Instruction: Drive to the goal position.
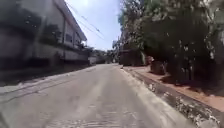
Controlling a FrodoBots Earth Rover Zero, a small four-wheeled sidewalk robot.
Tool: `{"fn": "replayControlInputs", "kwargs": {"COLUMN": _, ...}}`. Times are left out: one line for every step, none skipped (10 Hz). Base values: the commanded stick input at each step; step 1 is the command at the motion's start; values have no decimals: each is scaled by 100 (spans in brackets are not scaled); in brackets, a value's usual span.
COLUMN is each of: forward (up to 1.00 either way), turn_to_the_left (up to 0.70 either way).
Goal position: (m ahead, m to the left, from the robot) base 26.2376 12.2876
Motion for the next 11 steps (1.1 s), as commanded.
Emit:
{"fn": "replayControlInputs", "kwargs": {"forward": 100, "turn_to_the_left": 15}}
{"fn": "replayControlInputs", "kwargs": {"forward": 100, "turn_to_the_left": 9}}
{"fn": "replayControlInputs", "kwargs": {"forward": 100, "turn_to_the_left": 4}}
{"fn": "replayControlInputs", "kwargs": {"forward": 100, "turn_to_the_left": 4}}
{"fn": "replayControlInputs", "kwargs": {"forward": 100, "turn_to_the_left": 4}}
{"fn": "replayControlInputs", "kwargs": {"forward": 100, "turn_to_the_left": 3}}
{"fn": "replayControlInputs", "kwargs": {"forward": 100, "turn_to_the_left": 3}}
{"fn": "replayControlInputs", "kwargs": {"forward": 100, "turn_to_the_left": 3}}
{"fn": "replayControlInputs", "kwargs": {"forward": 100, "turn_to_the_left": 3}}
{"fn": "replayControlInputs", "kwargs": {"forward": 100, "turn_to_the_left": 4}}
{"fn": "replayControlInputs", "kwargs": {"forward": 100, "turn_to_the_left": 5}}
